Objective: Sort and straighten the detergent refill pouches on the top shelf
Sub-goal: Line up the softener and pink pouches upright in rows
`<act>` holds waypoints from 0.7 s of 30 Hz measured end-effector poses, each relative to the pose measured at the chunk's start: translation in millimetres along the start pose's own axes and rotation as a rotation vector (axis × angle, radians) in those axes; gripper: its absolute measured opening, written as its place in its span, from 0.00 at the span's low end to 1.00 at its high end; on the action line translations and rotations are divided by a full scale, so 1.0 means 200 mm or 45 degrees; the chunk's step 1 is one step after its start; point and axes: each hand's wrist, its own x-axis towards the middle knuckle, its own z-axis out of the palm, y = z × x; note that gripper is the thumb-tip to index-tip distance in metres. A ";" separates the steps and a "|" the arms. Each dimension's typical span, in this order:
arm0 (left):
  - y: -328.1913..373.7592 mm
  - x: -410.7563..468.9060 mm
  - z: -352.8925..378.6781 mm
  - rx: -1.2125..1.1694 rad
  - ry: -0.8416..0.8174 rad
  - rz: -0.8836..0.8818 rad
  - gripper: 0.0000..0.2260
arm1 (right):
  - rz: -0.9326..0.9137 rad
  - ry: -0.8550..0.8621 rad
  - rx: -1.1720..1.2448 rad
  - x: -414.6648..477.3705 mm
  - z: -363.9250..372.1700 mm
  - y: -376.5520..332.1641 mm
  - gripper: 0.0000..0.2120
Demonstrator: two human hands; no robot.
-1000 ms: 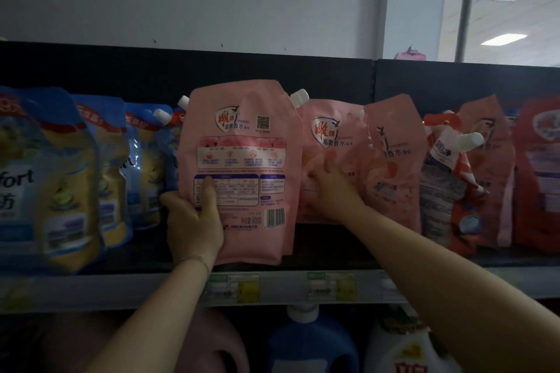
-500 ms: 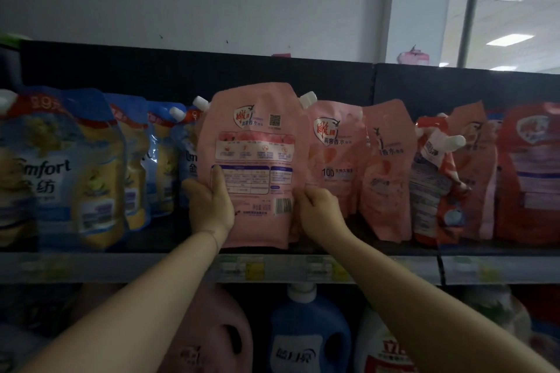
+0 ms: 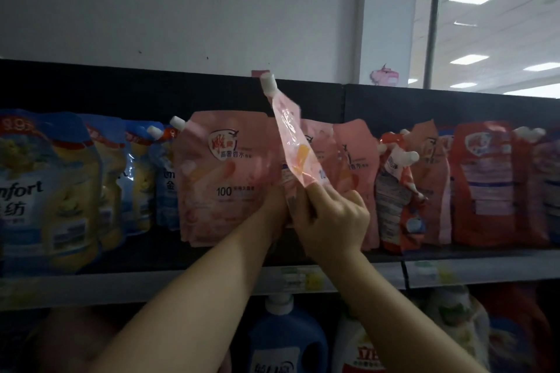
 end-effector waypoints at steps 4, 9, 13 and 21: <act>0.05 -0.01 0.04 -0.067 -0.146 0.069 0.16 | -0.047 -0.209 -0.050 -0.14 0.09 -0.02 0.09; 0.01 0.03 -0.08 -0.191 0.104 0.099 0.20 | 0.257 -0.703 0.115 -0.23 0.15 -0.07 0.11; 0.02 0.03 -0.11 -0.212 0.151 0.207 0.30 | 0.254 -0.734 0.352 -0.19 0.17 -0.07 0.10; 0.08 0.10 0.01 0.369 0.317 0.287 0.24 | 0.233 -1.023 0.768 -0.22 0.21 0.06 0.16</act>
